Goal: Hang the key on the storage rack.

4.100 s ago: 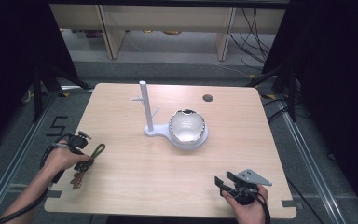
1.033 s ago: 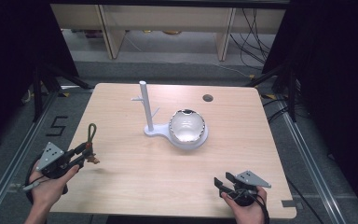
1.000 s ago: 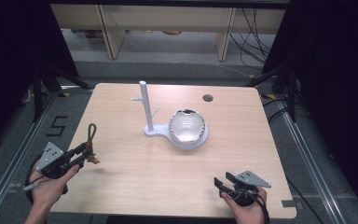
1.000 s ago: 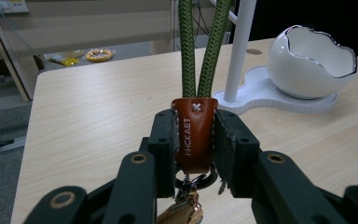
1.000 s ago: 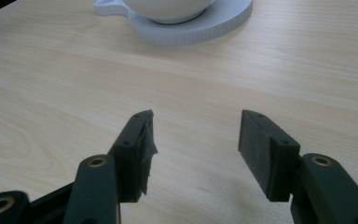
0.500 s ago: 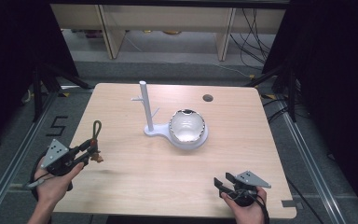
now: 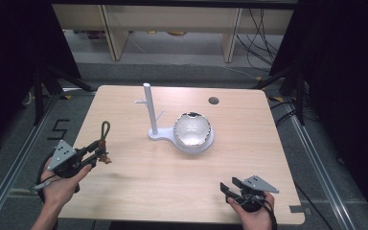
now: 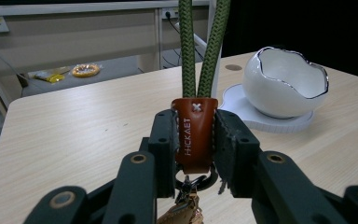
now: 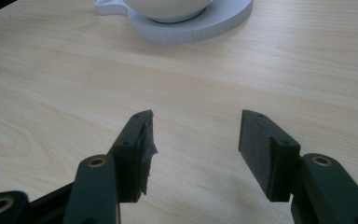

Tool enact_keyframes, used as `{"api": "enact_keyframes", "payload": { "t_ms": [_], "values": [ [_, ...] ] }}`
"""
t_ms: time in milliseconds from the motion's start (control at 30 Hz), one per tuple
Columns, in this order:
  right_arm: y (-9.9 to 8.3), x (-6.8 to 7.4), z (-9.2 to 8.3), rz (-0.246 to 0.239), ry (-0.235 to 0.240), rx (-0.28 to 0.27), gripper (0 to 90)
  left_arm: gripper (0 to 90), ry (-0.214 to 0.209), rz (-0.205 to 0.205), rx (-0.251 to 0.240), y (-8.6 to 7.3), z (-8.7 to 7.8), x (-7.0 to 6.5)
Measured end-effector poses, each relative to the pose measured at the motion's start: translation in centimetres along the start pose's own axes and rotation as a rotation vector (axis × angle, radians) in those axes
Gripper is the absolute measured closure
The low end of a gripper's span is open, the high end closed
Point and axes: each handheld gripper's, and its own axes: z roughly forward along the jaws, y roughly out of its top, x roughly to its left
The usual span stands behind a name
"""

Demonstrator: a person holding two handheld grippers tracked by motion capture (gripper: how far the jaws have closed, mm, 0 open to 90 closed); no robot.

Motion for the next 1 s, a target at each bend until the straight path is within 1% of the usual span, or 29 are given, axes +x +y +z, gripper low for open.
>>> {"api": "enact_keyframes", "payload": {
  "t_ms": [33, 67, 100, 133, 200, 233, 267, 300, 400, 433, 467, 500, 533, 567, 700, 733, 800, 833, 867, 900, 1000],
  "values": [
    [0.0, -0.1, 0.0, -0.015, -0.007, -0.003, 45.9, 68.8, -0.001, 0.001, -0.001, 0.1, 0.1, -0.1],
    [0.0, -0.1, 0.0, -0.015, -0.01, -0.005, 45.9, 68.8, -0.004, 0.004, -0.003, 0.2, 0.2, -0.1],
    [0.0, -0.1, 0.0, -0.001, -0.002, -0.005, 45.9, 68.8, -0.005, 0.004, -0.005, 0.2, 0.2, -0.2],
    [0.0, -0.1, 0.0, 0.0, -0.001, -0.007, 45.9, 68.8, -0.008, 0.006, -0.005, 0.3, 0.4, -0.3],
    [0.1, 0.0, 0.0, -0.001, -0.001, -0.006, 45.9, 68.8, -0.018, 0.004, -0.02, 0.5, 0.6, -0.5],
    [0.0, -0.1, 0.1, -0.011, -0.016, -0.002, 45.9, 68.8, -0.019, 0.007, -0.016, 0.6, 0.7, -0.6],
    [0.0, -0.1, 0.1, -0.012, -0.016, -0.002, 45.9, 68.8, -0.022, 0.006, -0.023, 0.7, 0.8, -0.7],
    [0.0, 0.0, 0.0, -0.001, -0.004, -0.001, 45.9, 68.8, -0.022, 0.01, -0.012, 0.8, 0.8, -0.8],
    [0.0, 0.0, 0.0, -0.002, -0.003, 0.0, 45.9, 68.8, -0.031, 0.015, -0.015, 1.1, 1.1, -1.0],
    [0.0, -0.1, 0.0, -0.007, -0.005, -0.004, 45.8, 68.8, -0.037, 0.014, -0.025, 1.1, 1.3, -1.1],
    [0.0, -0.1, 0.0, -0.007, -0.005, -0.004, 45.8, 68.8, -0.034, 0.017, -0.016, 1.2, 1.3, -1.2],
    [0.0, -0.1, 0.1, -0.014, -0.017, -0.002, 45.8, 68.8, -0.037, 0.02, -0.019, 1.4, 1.4, -1.3],
    [0.0, -0.2, 0.0, -0.026, -0.017, -0.004, 45.8, 68.8, -0.039, 0.021, -0.022, 1.4, 1.5, -1.3],
    [0.1, -0.1, -0.1, 0.0, -0.006, 0.003, 45.8, 68.8, -0.04, 0.02, -0.023, 1.6, 1.6, -1.4],
    [0.0, -0.1, 0.0, -0.003, 0.0, -0.004, 45.8, 68.8, -0.05, 0.031, -0.026, 1.9, 2.0, -1.6],
    [0.0, -0.1, 0.0, -0.003, 0.001, -0.004, 45.9, 68.8, -0.048, 0.032, -0.02, 2.0, 2.1, -1.7],
    [0.0, -0.1, 0.0, 0.003, 0.004, -0.007, 45.8, 68.8, -0.052, 0.034, -0.022, 2.1, 2.3, -1.8],
    [0.0, -0.1, 0.0, -0.008, 0.002, -0.012, 45.8, 68.8, -0.054, 0.035, -0.025, 2.2, 2.4, -1.8],
    [0.0, -0.1, 0.0, -0.006, 0.003, -0.011, 45.8, 68.8, -0.06, 0.039, -0.031, 2.2, 2.5, -1.8],
    [0.0, -0.1, 0.0, -0.006, 0.003, -0.011, 45.8, 68.8, -0.056, 0.039, -0.025, 2.3, 2.6, -1.9],
    [0.0, -0.1, 0.0, -0.005, 0.004, -0.01, 45.8, 68.8, -0.061, 0.045, -0.023, 2.5, 2.8, -2.1]
  ]
}}
